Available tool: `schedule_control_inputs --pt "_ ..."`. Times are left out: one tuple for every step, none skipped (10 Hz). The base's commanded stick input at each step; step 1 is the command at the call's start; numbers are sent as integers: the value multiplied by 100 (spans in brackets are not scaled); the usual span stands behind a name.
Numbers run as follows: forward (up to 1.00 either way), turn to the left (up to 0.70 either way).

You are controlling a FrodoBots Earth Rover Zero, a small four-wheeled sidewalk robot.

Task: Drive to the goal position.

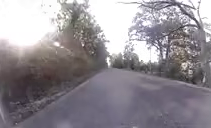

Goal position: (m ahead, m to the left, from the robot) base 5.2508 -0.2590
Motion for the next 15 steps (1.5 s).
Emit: schedule_control_inputs --pt "70 0" --pt "70 -1" --pt "70 -12" --pt "70 -24" --pt "70 -24" --pt "70 -22" --pt "70 -2" --pt "70 0" --pt "70 0" --pt "70 0" --pt "70 0" --pt "70 0" --pt "70 0" --pt "70 0" --pt "70 0"
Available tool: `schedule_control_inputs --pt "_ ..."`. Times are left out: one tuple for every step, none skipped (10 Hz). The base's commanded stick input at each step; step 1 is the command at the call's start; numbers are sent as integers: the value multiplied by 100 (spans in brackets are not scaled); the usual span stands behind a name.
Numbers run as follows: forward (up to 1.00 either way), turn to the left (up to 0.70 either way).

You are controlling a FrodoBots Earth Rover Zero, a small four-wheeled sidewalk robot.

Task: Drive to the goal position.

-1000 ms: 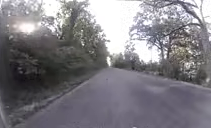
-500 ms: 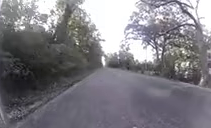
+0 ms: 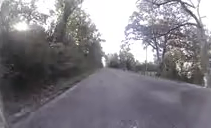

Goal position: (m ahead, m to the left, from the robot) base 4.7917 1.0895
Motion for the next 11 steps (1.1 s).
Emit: schedule_control_inputs --pt "70 0" --pt "70 0" --pt "70 0" --pt "70 0" --pt "70 0" --pt "70 6" --pt "70 31" --pt "70 32" --pt "70 15" --pt "70 2" --pt "70 0"
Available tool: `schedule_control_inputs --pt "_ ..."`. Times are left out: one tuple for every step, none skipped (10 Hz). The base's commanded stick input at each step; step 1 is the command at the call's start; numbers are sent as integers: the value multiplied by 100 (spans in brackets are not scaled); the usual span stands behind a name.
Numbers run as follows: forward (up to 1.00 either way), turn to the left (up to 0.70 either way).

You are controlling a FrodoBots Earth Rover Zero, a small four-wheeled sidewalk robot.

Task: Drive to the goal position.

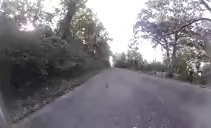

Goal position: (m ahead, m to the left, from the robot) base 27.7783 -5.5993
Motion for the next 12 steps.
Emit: schedule_control_inputs --pt "70 0" --pt "70 0" --pt "70 0" --pt "70 0" --pt "70 0" --pt "70 0" --pt "70 0" --pt "70 0" --pt "70 0" --pt "70 0" --pt "70 0" --pt "70 0"
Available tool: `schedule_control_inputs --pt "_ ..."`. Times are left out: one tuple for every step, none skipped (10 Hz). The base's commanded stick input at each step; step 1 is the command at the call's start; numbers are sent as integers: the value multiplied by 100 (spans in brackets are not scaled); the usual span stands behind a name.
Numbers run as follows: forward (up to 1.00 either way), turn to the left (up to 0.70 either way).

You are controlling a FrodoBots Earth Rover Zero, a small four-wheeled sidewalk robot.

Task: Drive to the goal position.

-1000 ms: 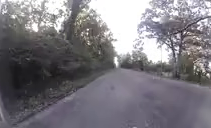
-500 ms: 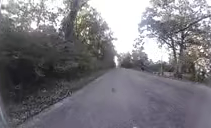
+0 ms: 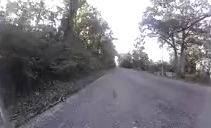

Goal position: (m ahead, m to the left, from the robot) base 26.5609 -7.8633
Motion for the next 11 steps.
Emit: schedule_control_inputs --pt "70 0" --pt "70 0" --pt "70 0" --pt "70 0" --pt "70 0" --pt "70 0" --pt "70 0" --pt "70 0" --pt "70 0" --pt "70 0" --pt "70 0"
